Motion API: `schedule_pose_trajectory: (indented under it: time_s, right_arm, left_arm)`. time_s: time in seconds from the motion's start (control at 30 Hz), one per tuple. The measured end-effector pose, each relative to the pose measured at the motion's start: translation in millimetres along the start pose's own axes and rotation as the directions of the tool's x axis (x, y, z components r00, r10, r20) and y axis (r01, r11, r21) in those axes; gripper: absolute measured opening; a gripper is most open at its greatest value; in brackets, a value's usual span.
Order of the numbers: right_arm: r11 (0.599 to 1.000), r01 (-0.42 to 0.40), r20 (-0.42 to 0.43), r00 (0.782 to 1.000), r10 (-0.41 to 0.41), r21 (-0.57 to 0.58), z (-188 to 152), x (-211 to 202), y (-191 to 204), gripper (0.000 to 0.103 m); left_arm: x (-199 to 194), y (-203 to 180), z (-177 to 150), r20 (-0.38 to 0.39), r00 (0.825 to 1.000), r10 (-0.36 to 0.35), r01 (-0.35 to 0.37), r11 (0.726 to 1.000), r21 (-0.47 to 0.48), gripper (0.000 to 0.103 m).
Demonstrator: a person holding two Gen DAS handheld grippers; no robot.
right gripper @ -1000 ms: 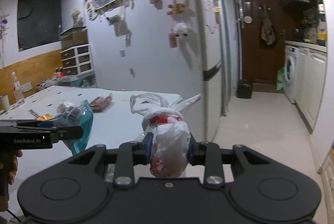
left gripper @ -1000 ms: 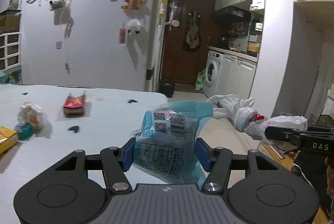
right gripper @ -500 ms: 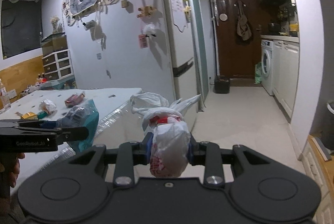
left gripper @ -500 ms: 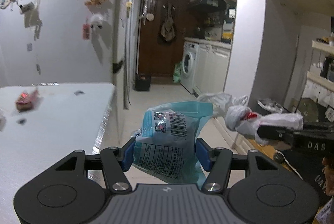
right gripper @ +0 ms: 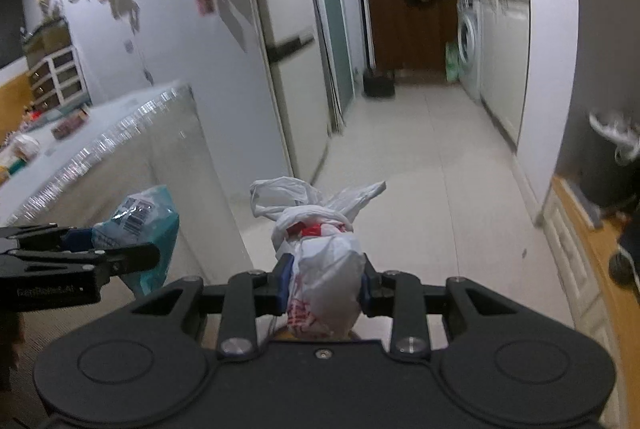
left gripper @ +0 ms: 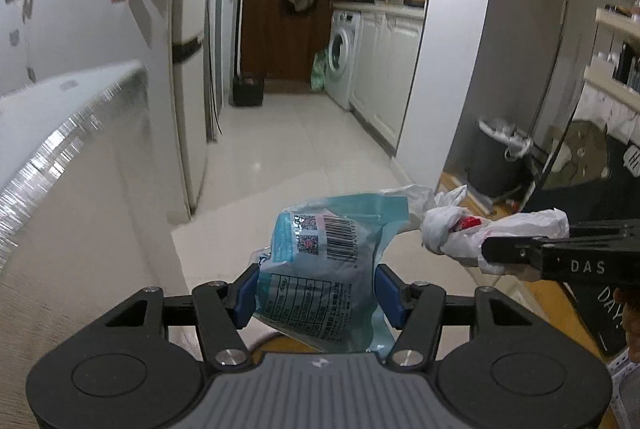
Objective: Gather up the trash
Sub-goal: 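Carry the teal bag and white bag with both tools over the yellow bin, then open the left tool to drop the teal bag while the right tool lowers the white bag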
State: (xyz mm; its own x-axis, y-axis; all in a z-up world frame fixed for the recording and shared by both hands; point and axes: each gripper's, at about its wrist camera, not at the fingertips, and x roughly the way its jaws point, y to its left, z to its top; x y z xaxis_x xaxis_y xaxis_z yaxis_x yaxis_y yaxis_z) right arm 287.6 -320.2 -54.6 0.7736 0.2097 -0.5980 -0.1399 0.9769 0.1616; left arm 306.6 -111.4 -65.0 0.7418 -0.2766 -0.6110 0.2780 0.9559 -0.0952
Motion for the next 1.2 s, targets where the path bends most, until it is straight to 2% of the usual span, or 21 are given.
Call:
schedule_pose_trajectory:
  time_s: [0.23, 0.5, 0.7, 0.93, 1.2]
  right_arm:
    - [1.000, 0.020, -0.155, 0.988, -0.019, 0.006, -7, 55, -10, 0.033]
    - [0.998, 0.028, -0.312, 0.949, -0.045, -0.058, -16, 125, -1, 0.033]
    - [0.995, 0.068, -0.385, 0.918, -0.093, -0.078, -24, 172, -6, 0.033]
    - [0.993, 0.064, -0.491, 0.865, -0.106, -0.102, -49, 227, -2, 0.034]
    - [0.994, 0.052, -0.548, 0.831, -0.095, -0.093, -76, 286, 7, 0.034]
  left_arm:
    - [60, 8, -27, -0.115, 0.993, -0.010, 0.005, 0.999, -0.048, 0.061]
    - [128, 30, -64, -0.241, 0.970, -0.021, -0.011, 0.992, -0.128, 0.061]
    - [172, 53, -92, -0.327, 0.945, -0.018, -0.048, 0.980, -0.193, 0.061]
    - [217, 64, -122, -0.419, 0.907, -0.035, -0.064, 0.973, -0.220, 0.061]
    - [254, 81, -157, -0.499, 0.865, -0.043, -0.097, 0.963, -0.251, 0.061]
